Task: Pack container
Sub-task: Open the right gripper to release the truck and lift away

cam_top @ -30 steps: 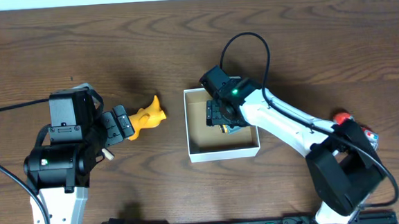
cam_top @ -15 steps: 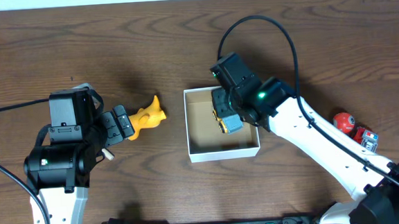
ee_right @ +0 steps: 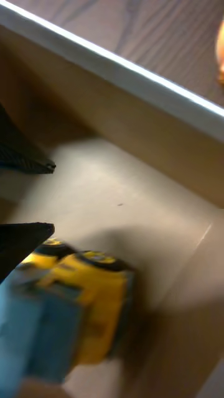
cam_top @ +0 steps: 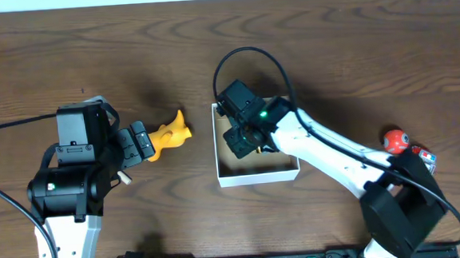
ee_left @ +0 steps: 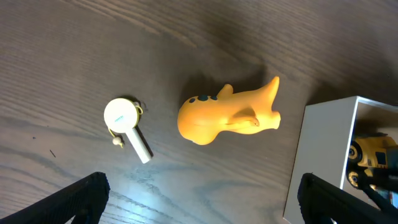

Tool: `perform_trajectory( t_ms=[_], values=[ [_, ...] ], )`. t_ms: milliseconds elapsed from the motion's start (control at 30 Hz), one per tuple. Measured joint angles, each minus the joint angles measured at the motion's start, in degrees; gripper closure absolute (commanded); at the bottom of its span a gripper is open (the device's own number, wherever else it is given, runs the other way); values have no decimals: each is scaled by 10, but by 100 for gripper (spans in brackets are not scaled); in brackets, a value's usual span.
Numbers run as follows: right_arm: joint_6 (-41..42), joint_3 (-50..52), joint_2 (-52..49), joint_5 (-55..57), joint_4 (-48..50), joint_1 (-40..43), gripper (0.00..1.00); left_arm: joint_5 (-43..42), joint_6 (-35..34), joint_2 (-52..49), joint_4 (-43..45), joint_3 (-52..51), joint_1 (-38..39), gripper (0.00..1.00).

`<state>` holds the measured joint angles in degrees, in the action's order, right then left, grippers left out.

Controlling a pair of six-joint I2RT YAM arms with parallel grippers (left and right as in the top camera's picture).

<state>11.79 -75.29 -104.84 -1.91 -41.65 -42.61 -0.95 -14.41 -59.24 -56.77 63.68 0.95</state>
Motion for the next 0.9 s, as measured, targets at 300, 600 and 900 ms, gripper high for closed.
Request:
perform_trajectory(
  t_ms=[300, 600, 900],
  values=[
    [26, 0, -37, 49, 40, 0, 70, 0, 0, 0, 0, 0, 0, 2],
    [87, 0, -69, 137, 31, 0, 64, 0, 0, 0, 0, 0, 0, 2],
    [124, 0, -69, 176, 31, 0, 63, 0, 0, 0, 0, 0, 0, 2]
  ],
)
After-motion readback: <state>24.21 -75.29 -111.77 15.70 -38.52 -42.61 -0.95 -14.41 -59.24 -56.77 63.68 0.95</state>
